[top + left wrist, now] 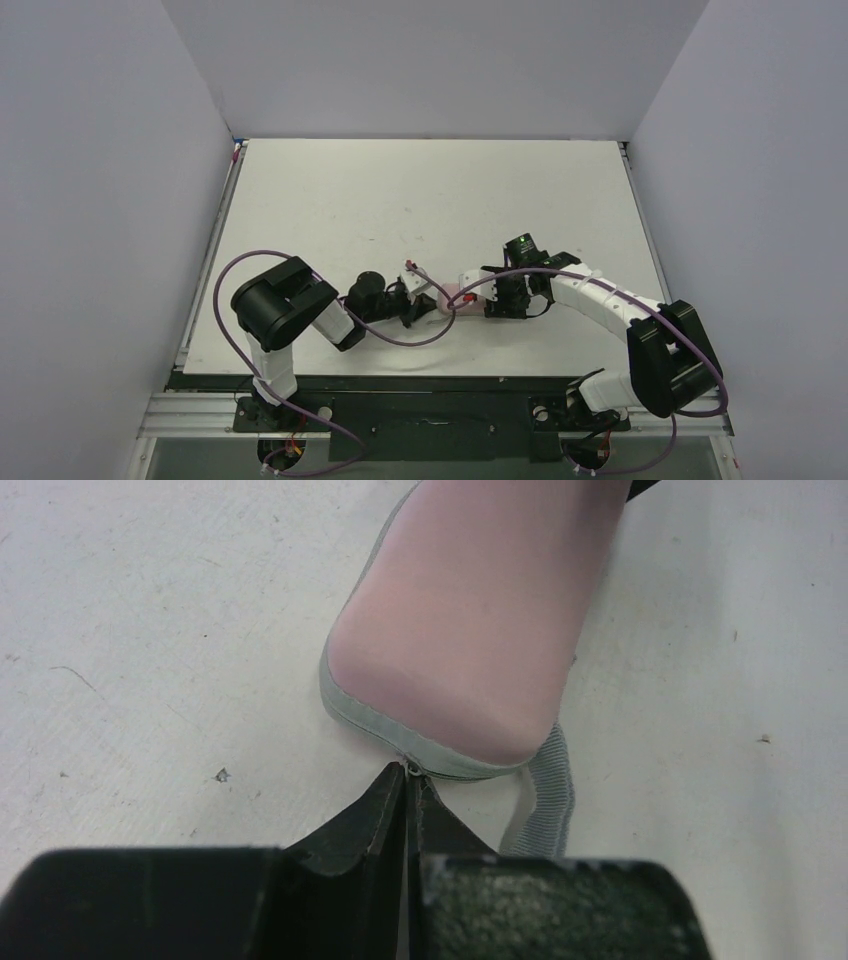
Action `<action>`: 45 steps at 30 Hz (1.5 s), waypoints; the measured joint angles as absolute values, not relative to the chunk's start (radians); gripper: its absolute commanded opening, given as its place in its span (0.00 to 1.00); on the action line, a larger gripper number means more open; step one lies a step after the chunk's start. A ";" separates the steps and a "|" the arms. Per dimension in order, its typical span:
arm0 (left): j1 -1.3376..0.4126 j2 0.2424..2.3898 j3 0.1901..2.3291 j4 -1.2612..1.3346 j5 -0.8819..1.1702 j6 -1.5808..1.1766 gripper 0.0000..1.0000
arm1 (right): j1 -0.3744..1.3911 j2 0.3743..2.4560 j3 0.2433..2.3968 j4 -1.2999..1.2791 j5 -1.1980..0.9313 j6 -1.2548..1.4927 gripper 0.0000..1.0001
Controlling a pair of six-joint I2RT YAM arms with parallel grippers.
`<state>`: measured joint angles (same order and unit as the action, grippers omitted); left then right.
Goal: Open the umbrella
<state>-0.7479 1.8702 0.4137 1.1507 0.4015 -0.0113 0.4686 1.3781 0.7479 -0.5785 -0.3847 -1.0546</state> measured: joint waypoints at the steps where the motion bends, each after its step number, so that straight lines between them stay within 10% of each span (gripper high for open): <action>1: -0.744 1.868 0.414 1.147 0.416 -0.001 0.00 | 0.471 1.378 0.748 -0.582 -0.387 -1.093 0.31; 11: -0.729 1.859 0.414 1.132 0.485 0.087 0.00 | 0.490 1.423 0.800 -0.679 -0.379 -1.458 0.30; 19: -0.731 1.847 0.402 1.117 0.502 0.129 0.00 | 0.491 1.487 0.891 -0.786 -0.390 -1.500 0.79; 45: -0.992 1.866 0.472 1.076 0.196 0.104 0.00 | 0.097 1.491 1.089 -1.003 -0.448 -0.013 0.86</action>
<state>-0.9924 1.8656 0.4725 1.0760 0.1963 0.1043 0.0975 1.4910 1.0889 -1.0027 -0.4480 -0.0132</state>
